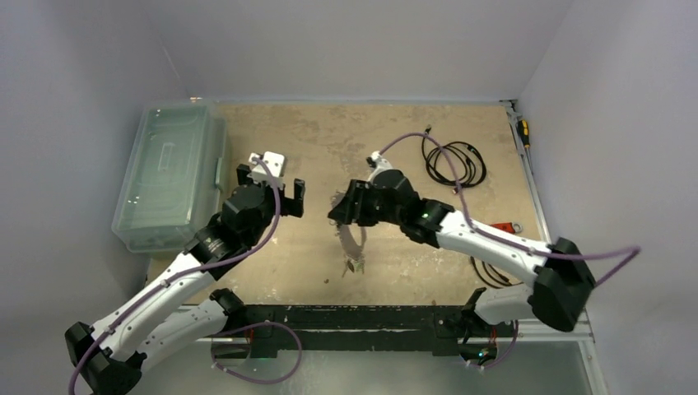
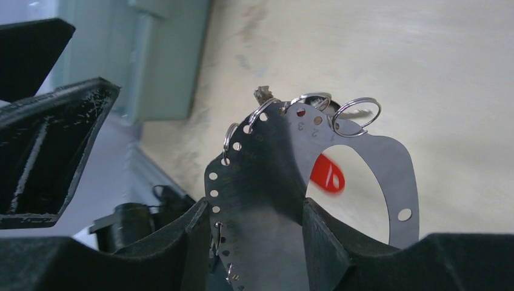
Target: Put the keys on the keyring
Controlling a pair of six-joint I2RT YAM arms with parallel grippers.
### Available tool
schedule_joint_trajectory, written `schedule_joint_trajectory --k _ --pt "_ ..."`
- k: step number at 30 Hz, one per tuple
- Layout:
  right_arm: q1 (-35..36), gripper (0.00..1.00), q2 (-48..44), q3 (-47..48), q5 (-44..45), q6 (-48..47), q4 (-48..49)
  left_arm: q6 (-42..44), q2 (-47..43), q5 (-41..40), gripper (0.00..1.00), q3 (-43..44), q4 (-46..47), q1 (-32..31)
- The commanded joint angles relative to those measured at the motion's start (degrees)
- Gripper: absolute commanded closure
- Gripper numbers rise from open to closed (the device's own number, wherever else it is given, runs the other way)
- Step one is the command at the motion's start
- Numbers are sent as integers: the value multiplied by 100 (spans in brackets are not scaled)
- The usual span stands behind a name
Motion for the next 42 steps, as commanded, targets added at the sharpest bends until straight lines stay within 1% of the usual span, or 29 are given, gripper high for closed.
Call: schedule_joint_trajectory --k 1,4,6,9,11,12,13,15,17,19,21,23,26,27,28,30,36,40,42 --pt "41 100 774 -69 -1723 27 3198 -43 -359 -895 2 -14 138 98" --pt "-32 100 1211 -274 -2411 356 4232 -10 -477 -1133 4 -86 157 97" --pt "-59 100 1382 -337 -2907 163 4467 16 -448 -1082 6 -88 144 98" --pt "-202 100 1566 -664 -3896 -225 4809 103 -405 -769 7 -82 132 112" --pt "-370 100 1485 -1009 -4437 -301 5196 271 -453 -290 6 -128 218 114" --pt "-444 100 1370 -1129 -4684 -375 5240 331 -516 -48 6 -168 307 114" --pt "-502 100 1209 -1187 -4813 -528 5129 449 -642 150 6 -223 404 109" --pt "-517 100 826 -1064 -4861 -1312 4278 630 -930 401 5 -433 724 113" --pt "-517 100 493 -813 -4856 -2172 3169 878 -1311 716 10 -720 1086 114" --pt "-516 100 176 -614 -5055 -2871 2420 1168 -1733 1087 16 -1057 1579 114" --pt "-517 100 -76 -456 -5223 -3370 1744 1471 -2186 1726 19 -1456 1963 113" --pt "-513 100 -284 -273 -5443 -3802 1269 1661 -2515 2403 20 -1660 2198 109" --pt "-517 100 -502 -27 -5789 -4386 512 1902 -2669 3719 20 -1689 2167 103" --pt "-514 100 -547 53 -5885 -4559 300 2021 -2658 3988 22 -1653 2085 100" --pt "-516 100 -591 132 -6062 -4717 108 2112 -2629 4423 23 -1608 2018 100" --pt "-513 100 -665 312 -6188 -5048 -322 2205 -2542 4886 25 -1468 1840 99" --pt "-509 100 -858 657 -6461 -5361 -686 2337 -2149 5934 28 -1009 1410 105" --pt "-516 100 -1014 816 -6645 -5409 -659 2446 -1902 6399 30 -607 888 99" --pt "-517 100 -1083 876 -6720 -5392 -597 2380 -1839 6545 30 -482 791 99"
